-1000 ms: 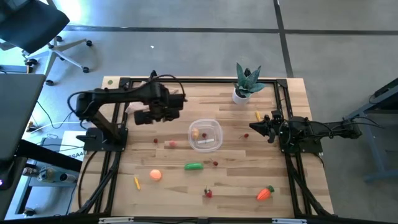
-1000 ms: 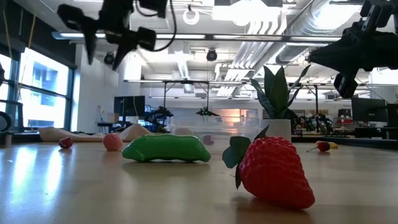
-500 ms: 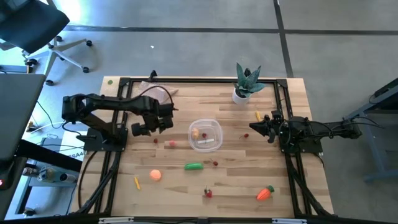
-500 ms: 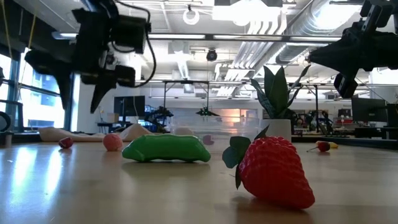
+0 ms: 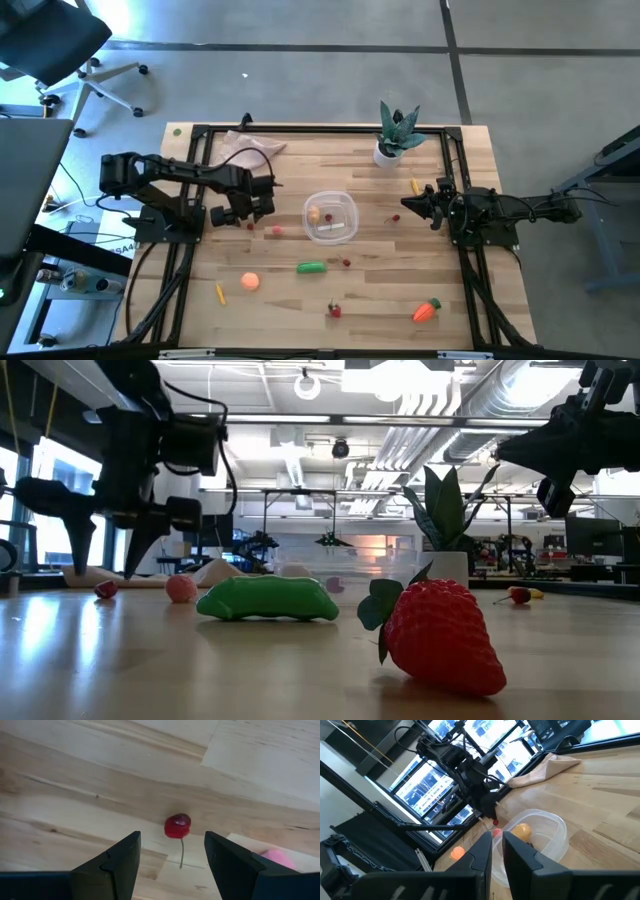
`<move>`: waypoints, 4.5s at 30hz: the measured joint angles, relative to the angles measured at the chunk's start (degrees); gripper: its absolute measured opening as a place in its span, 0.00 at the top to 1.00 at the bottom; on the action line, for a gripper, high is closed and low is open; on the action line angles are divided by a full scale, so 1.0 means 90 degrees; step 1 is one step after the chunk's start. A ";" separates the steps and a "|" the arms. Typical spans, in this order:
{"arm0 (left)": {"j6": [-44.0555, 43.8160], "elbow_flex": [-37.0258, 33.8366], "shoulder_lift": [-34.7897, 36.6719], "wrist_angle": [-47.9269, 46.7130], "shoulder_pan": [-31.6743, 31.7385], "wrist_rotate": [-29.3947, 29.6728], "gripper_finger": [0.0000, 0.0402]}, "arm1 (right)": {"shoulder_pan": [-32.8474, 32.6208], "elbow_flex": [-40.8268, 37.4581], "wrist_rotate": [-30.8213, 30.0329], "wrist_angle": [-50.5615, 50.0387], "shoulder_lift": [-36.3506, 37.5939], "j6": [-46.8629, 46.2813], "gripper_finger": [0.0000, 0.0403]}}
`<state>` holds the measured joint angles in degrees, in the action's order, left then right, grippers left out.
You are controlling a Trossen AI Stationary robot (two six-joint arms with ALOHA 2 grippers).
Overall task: Pick and placing Produce into tupperware
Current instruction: Put the red cherry into the transparent bin
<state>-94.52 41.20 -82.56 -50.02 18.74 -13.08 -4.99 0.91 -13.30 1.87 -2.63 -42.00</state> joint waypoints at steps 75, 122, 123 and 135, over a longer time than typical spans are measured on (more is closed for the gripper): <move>-0.0213 -0.0385 -0.0016 0.0749 -0.0109 -0.0017 0.73 | 0.0000 0.0000 -0.0002 -0.0001 -0.0001 0.0000 0.91; -0.0532 -0.0378 -0.0406 0.0867 -0.0425 0.0526 0.73 | 0.0000 0.0000 -0.0001 0.0000 -0.0002 0.0000 0.91; -0.0532 -0.0378 -0.0406 0.0866 -0.0425 0.0533 0.73 | 0.0000 -0.0001 -0.0001 0.0000 -0.0001 0.0000 0.91; -0.0546 -0.0378 -0.0406 0.0833 -0.0425 0.0576 0.78 | 0.0000 0.0000 -0.0002 0.0000 0.0000 0.0000 0.91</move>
<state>-99.44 37.80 -86.21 -42.52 14.92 -7.90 -4.99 0.91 -13.32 1.87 -2.64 -42.00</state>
